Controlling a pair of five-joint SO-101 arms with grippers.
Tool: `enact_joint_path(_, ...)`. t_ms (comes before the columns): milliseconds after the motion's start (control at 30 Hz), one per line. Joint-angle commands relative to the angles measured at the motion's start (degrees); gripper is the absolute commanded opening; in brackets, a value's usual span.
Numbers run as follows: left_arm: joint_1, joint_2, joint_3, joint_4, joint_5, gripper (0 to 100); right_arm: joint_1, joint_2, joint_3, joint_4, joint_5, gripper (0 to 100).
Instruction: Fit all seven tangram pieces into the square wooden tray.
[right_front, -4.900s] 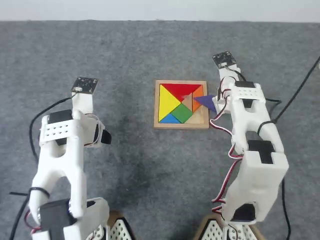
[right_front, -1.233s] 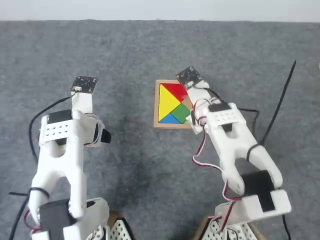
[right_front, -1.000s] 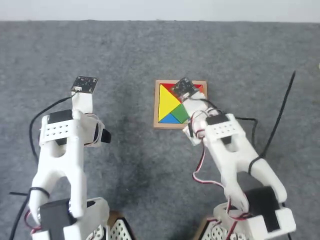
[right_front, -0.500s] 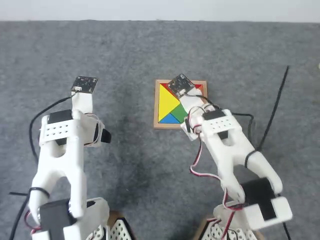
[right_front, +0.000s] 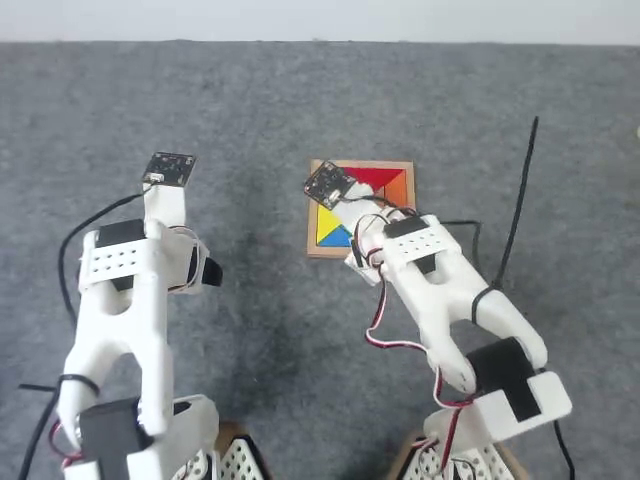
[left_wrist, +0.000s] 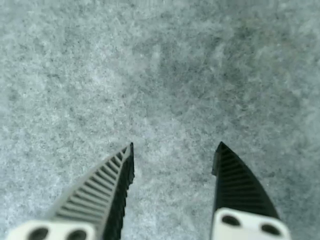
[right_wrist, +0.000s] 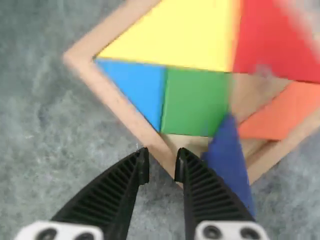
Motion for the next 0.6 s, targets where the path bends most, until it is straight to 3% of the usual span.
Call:
enact_joint_path(0, -0.09, -2.37, 0.04, -0.88, -0.62, 25, -0.48, -1.63, -1.76, -0.40, 0.35, 10.4)
enact_joint_path(133, -0.09, -2.37, 0.40, -0.97, -0.70, 25, 1.01, -8.22, -1.05, 0.84, -0.35, 10.4)
enact_joint_path(300, -0.09, -2.37, 0.40, -0.97, -0.70, 25, 3.21, -20.53, 1.05, 4.26, -6.59, 10.4)
enact_joint_path(400, -0.09, -2.37, 0.40, -0.97, -0.70, 25, 9.27, -26.77, 4.92, 7.52, -10.90, 10.4)
enact_joint_path(567, -0.09, -2.37, 0.40, -1.67, -0.70, 25, 17.36, -27.91, 11.43, 10.07, -7.91, 10.4)
